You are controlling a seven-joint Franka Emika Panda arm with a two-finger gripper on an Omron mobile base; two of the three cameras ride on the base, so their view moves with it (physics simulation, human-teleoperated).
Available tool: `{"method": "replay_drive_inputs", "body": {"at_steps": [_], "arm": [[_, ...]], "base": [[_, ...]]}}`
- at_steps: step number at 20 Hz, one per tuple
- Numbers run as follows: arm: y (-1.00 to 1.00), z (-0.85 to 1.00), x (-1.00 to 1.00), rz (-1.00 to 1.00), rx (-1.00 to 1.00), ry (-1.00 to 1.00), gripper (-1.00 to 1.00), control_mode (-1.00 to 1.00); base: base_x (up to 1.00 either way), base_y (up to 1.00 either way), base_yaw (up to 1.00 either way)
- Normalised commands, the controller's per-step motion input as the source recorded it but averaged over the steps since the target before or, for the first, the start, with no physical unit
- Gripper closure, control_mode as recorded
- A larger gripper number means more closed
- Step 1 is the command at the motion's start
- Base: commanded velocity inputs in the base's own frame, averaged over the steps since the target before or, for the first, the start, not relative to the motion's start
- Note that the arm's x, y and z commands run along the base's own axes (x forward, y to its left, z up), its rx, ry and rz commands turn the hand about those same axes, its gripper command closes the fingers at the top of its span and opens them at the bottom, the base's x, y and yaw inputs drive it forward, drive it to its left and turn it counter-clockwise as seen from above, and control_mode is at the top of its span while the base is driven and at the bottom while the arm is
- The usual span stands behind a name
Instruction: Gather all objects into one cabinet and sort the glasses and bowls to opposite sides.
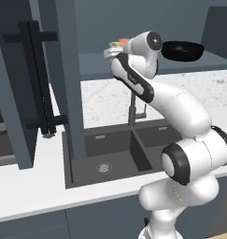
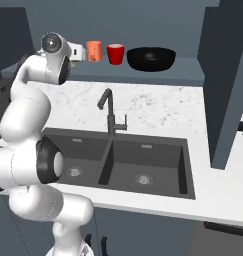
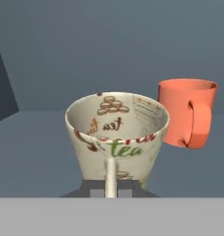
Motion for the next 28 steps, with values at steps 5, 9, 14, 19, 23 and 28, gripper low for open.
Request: {"method": "replay_drive_inputs", "body": {"at_steps": [5, 9, 14, 19, 23, 28], "arm": [[0.02, -0.07, 0.64, -0.01, -0.01, 0.01, 1.0, -1.0], [0.0, -0.08, 0.28, 0.0, -0.02, 0.0, -1.0, -1.0], [0.0, -0.01, -0.18, 0.0, 0.0, 0.0, -1.0, -1.0], [0.0, 0.0, -0.45, 0.0, 0.01, 0.0, -1.0, -1.0], [0.0, 0.0, -0.87, -0.01, 0.05, -0.01, -1.0, -1.0], [-0.24, 0.11, -0.95, -0.02, 0.04, 0.0, -1.0, -1.0]], "base": [[0.0, 0.0, 0.0], [0.0, 0.0, 0.0], [0.0, 0.0, 0.0], [0.0, 0.0, 0.0], [0.0, 0.0, 0.0], [0.0, 0.0, 0.0]]}}
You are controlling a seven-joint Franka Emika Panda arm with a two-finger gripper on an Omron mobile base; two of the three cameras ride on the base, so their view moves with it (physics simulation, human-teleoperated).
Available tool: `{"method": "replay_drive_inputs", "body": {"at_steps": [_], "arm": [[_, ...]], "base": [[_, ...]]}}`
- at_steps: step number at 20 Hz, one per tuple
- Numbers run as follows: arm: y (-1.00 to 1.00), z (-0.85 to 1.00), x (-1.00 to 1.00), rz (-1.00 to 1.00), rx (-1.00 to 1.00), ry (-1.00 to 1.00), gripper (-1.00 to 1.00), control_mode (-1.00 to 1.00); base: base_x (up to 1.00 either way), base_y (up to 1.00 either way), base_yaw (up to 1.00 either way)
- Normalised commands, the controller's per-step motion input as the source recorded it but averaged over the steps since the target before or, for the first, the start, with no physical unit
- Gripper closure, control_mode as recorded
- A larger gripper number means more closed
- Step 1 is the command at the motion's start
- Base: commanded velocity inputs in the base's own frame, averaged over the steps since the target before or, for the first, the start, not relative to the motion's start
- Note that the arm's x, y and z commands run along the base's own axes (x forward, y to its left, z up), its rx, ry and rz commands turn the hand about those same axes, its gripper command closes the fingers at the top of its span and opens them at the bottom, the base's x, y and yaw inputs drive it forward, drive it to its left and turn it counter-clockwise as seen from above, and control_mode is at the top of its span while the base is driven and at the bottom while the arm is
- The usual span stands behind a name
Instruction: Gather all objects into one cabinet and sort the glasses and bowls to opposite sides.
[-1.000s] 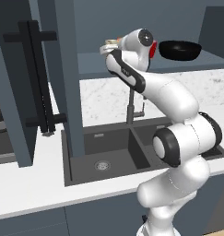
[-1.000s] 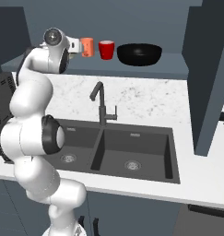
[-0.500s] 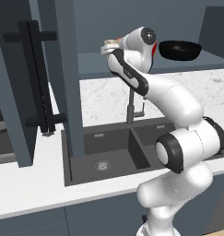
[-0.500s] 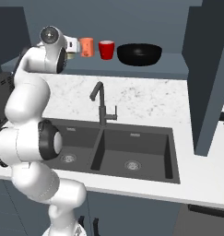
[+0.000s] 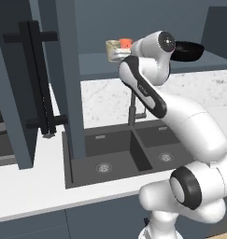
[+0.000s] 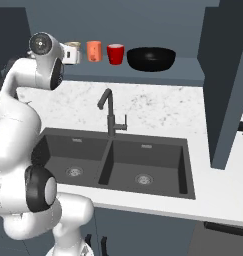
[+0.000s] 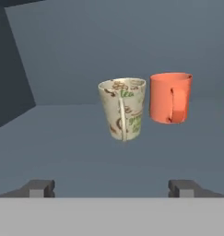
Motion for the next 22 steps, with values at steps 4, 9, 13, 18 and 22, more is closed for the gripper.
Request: {"method": "replay_drive_inputs", "body": {"at_steps": [4, 9, 13, 18, 22], "arm": [[-0.67, 0.36, -1.0, 0.0, 0.01, 0.0, -1.0, -1.0], [-0.95, 0.45, -1.0, 0.0, 0.0, 0.0, -1.0, -1.0], [-1.0, 0.39, -1.0, 0.01, -0.02, 0.0, -1.0, -1.0], [-1.0, 0.27, -1.0, 0.02, -0.01, 0.0, -1.0, -1.0], [-1.0, 0.21, -1.0, 0.02, 0.0, 0.0, -1.0, -1.0]], "base": [[0.0, 0.0, 0.0], [0.0, 0.0, 0.0], [0.0, 0.0, 0.0], [0.0, 0.0, 0.0], [0.0, 0.0, 0.0]]}}
